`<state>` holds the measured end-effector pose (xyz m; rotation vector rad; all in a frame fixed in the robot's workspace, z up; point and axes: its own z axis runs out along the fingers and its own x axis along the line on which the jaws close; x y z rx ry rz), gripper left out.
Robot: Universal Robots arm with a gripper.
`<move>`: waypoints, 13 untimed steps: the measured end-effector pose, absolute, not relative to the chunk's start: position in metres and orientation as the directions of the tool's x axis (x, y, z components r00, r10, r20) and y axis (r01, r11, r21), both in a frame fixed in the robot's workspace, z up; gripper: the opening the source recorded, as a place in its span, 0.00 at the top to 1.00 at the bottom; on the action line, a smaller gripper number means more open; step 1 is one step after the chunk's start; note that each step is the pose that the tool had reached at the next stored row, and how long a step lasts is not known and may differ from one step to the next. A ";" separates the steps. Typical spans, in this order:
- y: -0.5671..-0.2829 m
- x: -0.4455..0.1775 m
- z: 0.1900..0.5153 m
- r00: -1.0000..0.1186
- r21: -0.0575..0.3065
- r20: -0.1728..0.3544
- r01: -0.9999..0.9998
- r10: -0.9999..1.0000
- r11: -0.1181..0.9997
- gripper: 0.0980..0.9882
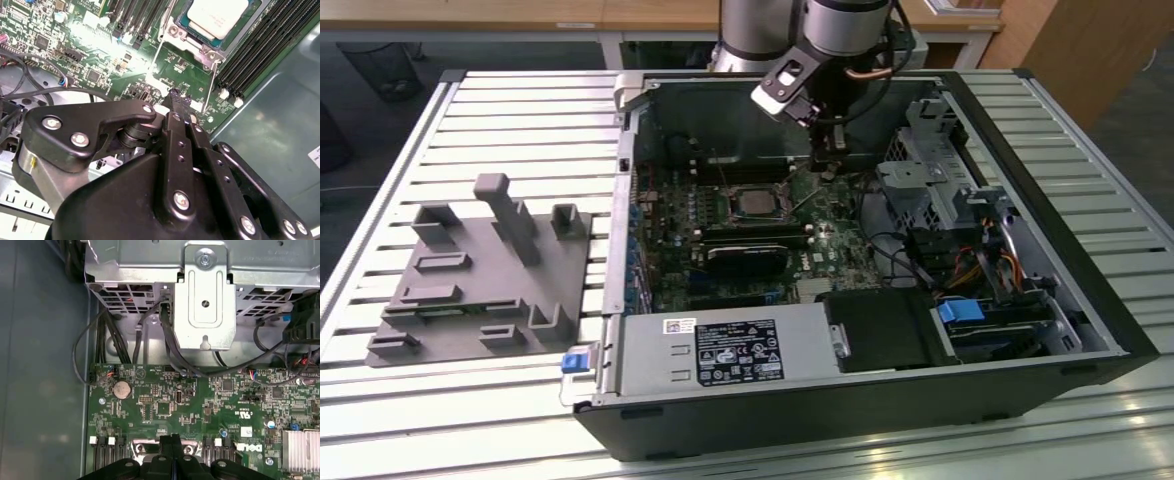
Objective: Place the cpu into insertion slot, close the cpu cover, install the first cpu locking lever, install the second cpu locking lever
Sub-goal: 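Close the cpu cover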
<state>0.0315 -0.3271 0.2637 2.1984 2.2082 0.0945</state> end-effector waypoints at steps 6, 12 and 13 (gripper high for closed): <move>-0.327 0.034 0.263 -0.005 0.060 0.026 0.998 1.000 0.004 0.99; -0.326 0.038 0.262 -0.005 0.059 0.026 0.998 1.000 0.004 0.99; -0.325 0.039 0.262 -0.005 0.058 0.026 0.998 1.000 0.004 0.99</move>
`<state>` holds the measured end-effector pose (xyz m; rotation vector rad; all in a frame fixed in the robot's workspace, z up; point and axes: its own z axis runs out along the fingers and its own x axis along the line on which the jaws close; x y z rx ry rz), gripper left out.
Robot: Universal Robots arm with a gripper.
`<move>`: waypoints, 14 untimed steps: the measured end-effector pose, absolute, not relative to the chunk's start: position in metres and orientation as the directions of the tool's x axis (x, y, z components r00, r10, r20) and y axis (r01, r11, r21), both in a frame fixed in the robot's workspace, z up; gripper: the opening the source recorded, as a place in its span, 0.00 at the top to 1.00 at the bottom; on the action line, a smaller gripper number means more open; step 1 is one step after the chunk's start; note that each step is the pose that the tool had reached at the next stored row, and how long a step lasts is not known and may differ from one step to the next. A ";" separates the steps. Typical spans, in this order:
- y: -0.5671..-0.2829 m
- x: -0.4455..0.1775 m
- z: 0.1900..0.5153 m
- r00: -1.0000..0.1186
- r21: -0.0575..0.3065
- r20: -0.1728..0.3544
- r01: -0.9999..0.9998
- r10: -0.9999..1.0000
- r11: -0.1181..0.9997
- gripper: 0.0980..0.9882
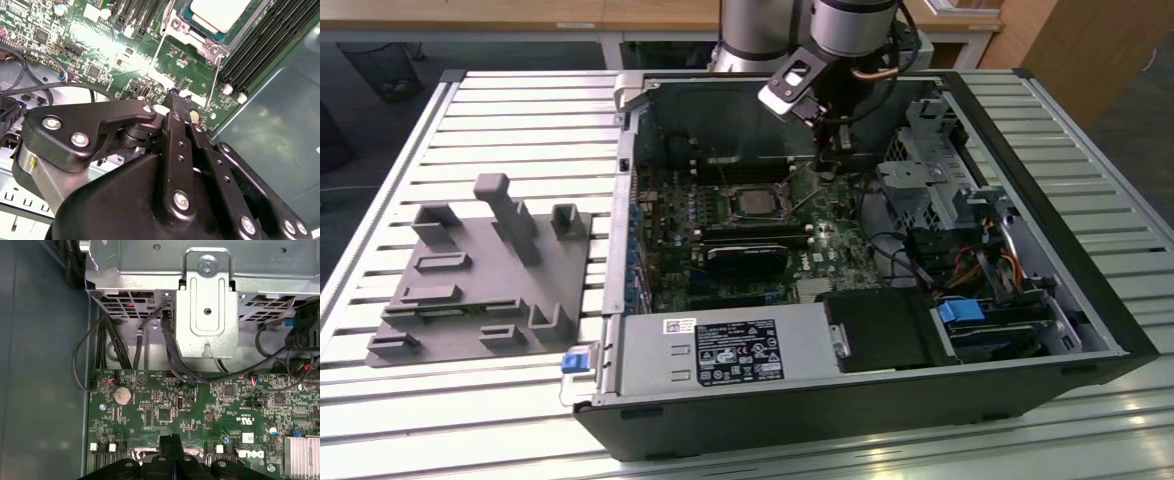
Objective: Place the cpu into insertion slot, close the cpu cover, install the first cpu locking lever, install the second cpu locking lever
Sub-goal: 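Close the cpu cover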
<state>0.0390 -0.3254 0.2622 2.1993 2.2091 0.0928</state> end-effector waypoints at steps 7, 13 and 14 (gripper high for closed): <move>-0.322 0.047 0.259 -0.005 0.052 0.026 0.999 1.000 0.004 0.99; -0.321 0.053 0.253 -0.005 0.046 0.026 0.999 1.000 0.004 0.99; -0.321 0.053 0.252 -0.005 0.045 0.026 0.999 1.000 0.004 0.99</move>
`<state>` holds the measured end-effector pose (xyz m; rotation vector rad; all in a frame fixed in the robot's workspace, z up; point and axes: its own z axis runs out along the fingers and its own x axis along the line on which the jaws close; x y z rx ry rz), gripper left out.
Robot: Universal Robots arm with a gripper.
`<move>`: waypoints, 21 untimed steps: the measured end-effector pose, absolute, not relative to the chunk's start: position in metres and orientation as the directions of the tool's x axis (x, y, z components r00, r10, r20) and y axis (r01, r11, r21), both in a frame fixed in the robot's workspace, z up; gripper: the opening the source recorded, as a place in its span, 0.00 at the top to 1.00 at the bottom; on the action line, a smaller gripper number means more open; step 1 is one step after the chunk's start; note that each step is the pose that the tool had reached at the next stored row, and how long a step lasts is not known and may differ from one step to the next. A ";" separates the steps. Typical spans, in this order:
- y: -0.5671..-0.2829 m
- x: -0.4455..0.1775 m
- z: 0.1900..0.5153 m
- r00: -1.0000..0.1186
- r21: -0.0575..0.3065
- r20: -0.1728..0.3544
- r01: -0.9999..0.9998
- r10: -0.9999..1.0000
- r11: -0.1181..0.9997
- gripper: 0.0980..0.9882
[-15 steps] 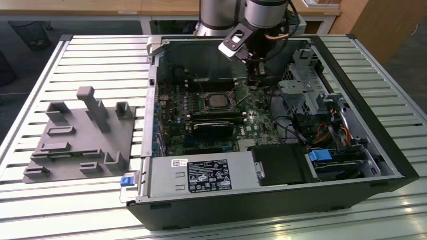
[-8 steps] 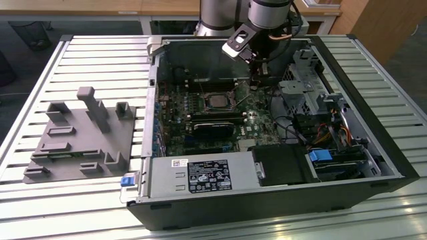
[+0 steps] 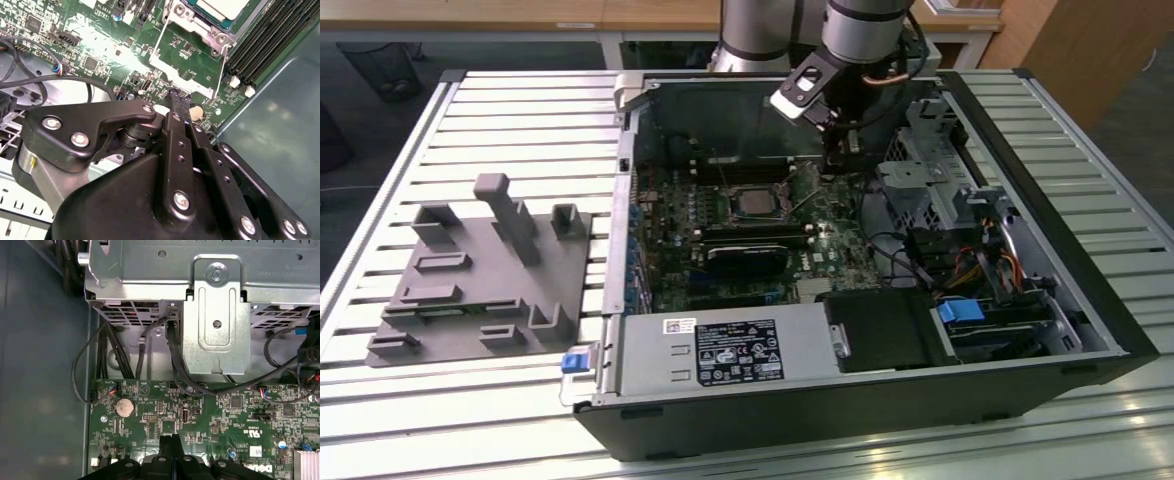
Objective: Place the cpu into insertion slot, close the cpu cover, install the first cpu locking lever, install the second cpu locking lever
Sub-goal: 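Close the cpu cover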
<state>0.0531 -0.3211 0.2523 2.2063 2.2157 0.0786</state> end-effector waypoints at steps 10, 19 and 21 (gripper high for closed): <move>-0.321 0.046 0.246 -0.005 0.043 0.026 0.999 1.000 0.004 0.99; -0.321 0.039 0.246 -0.005 0.043 0.026 0.999 1.000 0.004 0.99; -0.321 0.038 0.246 -0.005 0.043 0.026 0.999 1.000 0.004 0.99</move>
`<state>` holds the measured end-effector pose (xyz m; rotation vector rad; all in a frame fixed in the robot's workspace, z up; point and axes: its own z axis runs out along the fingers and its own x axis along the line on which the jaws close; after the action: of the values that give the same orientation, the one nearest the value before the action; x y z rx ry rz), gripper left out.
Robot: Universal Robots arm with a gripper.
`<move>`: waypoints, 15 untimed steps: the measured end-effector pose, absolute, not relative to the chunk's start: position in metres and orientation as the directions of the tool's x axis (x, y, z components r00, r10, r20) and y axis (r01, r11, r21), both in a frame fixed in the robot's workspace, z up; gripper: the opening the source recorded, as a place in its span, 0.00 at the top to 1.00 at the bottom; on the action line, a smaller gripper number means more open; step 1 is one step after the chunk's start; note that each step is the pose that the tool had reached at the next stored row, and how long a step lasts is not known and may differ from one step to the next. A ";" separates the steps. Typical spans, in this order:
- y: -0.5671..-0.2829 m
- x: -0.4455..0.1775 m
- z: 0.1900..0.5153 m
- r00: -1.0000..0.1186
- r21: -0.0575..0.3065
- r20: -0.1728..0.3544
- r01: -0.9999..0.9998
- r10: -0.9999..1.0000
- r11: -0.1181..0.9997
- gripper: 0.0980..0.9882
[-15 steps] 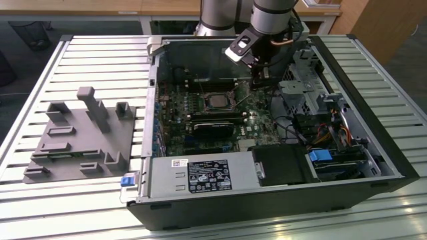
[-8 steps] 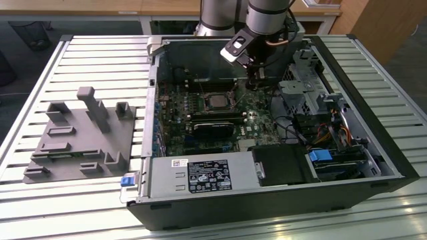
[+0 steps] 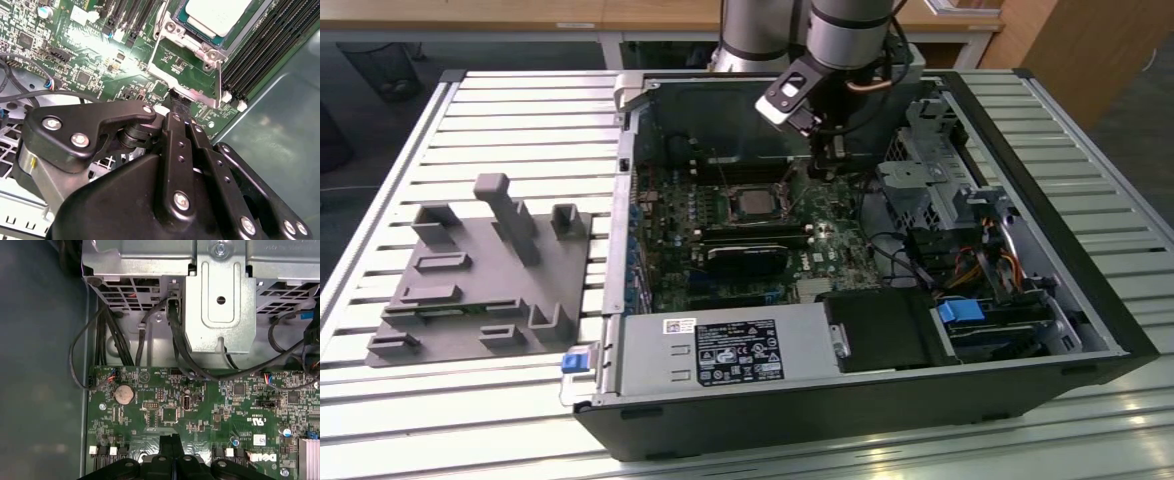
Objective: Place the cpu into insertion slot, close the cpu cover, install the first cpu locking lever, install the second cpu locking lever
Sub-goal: 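Close the cpu cover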
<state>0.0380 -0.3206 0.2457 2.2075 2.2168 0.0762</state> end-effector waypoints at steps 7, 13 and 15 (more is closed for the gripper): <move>-0.321 0.035 0.246 -0.005 0.043 0.026 0.999 1.000 0.004 0.99; -0.321 0.032 0.246 -0.005 0.043 0.026 0.999 1.000 0.004 0.99; -0.321 0.030 0.246 -0.005 0.043 0.026 0.999 1.000 0.004 0.99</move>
<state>0.0301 -0.3206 0.2457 2.2075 2.2169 0.0760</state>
